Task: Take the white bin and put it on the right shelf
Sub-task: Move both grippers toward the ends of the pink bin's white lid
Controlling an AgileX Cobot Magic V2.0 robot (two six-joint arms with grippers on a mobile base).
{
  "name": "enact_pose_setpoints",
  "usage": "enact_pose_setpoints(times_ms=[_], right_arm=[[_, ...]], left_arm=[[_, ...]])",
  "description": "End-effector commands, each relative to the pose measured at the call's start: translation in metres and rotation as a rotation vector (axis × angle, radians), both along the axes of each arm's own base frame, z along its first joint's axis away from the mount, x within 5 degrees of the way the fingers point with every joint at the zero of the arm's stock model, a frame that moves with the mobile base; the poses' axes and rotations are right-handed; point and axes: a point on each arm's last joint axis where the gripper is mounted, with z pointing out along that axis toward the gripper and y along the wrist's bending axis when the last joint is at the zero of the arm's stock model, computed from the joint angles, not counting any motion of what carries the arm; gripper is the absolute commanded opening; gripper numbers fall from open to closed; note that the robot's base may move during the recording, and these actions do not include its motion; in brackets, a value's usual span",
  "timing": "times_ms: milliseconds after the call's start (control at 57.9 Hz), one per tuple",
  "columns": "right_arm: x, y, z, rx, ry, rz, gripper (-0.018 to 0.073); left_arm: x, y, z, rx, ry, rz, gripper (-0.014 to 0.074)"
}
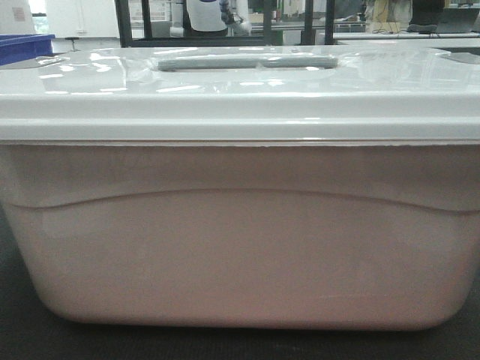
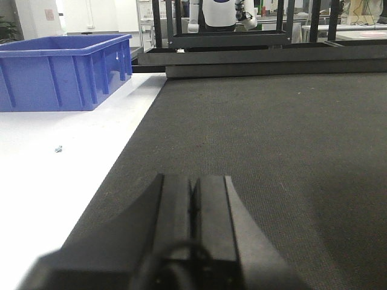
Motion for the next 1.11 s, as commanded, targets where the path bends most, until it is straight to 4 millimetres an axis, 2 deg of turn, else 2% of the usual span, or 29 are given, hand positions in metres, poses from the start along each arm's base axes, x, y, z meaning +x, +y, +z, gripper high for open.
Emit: enact_pose_setpoints(times_ms=[0, 1089], right_arm=[[-0.0024, -0.0008, 0.0098, 0.000, -0.109, -0.010, 0.0069], [-0.0025, -0.0010, 0.0109, 0.000, -0.121, -0.011, 0.0069]], left_arm=[[-0.0019, 0.0011, 0.0091, -0.015, -0.101, 0.011, -0.0118], [-0.0025, 0.0017, 0.0127, -0.016, -0.141, 0.017, -0.0118]])
